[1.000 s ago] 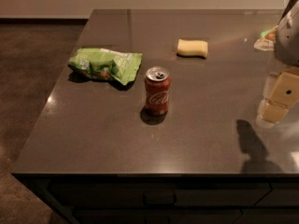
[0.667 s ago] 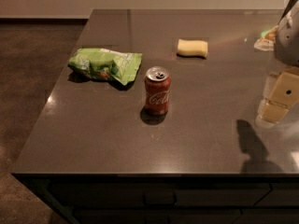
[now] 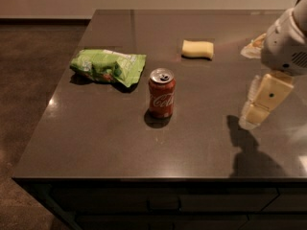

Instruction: Knock coke can over

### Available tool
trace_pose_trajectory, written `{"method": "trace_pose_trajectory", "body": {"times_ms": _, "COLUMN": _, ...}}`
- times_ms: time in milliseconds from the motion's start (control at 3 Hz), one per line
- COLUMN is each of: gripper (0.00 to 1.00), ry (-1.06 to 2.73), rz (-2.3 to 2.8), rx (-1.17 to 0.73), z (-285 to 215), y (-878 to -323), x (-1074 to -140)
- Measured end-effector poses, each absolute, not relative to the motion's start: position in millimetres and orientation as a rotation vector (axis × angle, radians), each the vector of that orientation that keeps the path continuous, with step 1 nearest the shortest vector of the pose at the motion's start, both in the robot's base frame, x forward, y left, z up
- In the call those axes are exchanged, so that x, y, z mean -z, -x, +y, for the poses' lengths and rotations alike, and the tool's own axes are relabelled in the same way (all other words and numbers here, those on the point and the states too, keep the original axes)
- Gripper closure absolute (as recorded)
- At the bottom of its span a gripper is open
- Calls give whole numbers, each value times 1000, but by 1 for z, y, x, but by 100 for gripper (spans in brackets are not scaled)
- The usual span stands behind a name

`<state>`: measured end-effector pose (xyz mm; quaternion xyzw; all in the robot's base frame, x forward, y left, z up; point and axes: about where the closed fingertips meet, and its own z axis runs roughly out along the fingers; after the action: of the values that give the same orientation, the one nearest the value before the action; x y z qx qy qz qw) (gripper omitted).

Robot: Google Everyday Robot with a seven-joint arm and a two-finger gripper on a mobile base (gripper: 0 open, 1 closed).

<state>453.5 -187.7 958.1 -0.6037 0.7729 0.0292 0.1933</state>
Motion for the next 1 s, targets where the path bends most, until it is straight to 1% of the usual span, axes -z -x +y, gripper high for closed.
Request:
{"method": "trace_pose_trajectory", "body": {"times_ms": 333, "gripper": 0, "ry": 1673, "rz": 2113, "rx": -164, "z": -164, "y": -468, "x": -941}}
{"method": "trace_pose_trajectory", "body": {"times_ms": 1000, "gripper": 0, "ry": 1647, "rz": 2000, "rx": -231, "z": -121, "y": -493, "x": -922}}
